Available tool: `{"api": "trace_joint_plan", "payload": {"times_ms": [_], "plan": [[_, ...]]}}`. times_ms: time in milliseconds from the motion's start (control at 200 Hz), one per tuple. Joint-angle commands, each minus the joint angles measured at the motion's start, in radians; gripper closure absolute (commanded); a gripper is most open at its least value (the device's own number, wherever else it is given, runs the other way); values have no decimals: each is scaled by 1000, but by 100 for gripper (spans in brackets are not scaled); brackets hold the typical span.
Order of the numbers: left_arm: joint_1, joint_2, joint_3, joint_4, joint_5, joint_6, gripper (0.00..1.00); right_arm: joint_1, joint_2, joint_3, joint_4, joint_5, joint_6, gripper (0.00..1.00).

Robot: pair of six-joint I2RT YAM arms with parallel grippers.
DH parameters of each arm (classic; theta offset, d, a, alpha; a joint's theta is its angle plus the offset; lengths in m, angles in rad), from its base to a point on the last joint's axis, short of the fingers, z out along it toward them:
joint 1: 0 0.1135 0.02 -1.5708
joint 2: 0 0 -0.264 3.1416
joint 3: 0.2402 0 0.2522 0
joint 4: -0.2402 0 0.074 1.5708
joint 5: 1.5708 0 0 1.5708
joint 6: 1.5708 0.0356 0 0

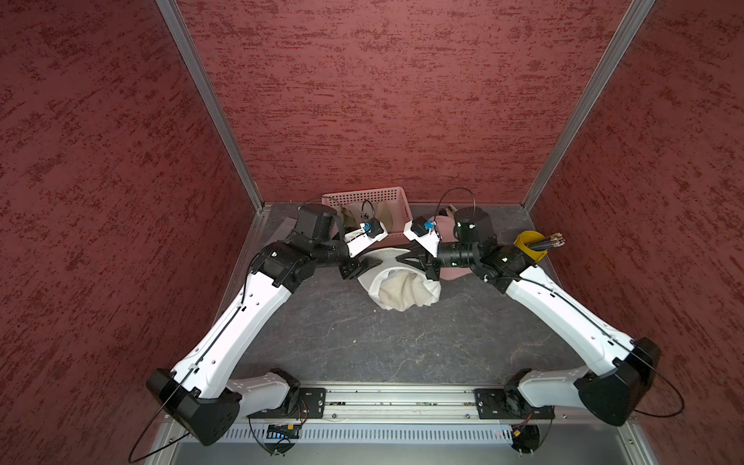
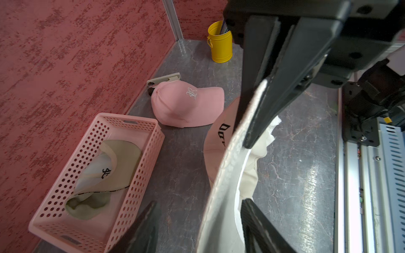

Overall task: Turn the baseball cap inside out
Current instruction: Turn over the baseball cap.

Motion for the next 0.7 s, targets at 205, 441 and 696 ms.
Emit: {"api": "trace_joint_plan", "payload": {"times_ms": [205, 441, 696], "plan": [[-31, 28, -1, -62, 92, 4, 68, -6, 42, 86, 155, -152, 57, 100], [-44, -8, -55, 43, 109, -107, 100, -9, 70, 76, 228, -62, 132, 88], [62, -161, -168, 324, 132, -370, 100, -153, -69, -142, 371, 97, 298, 34]]}}
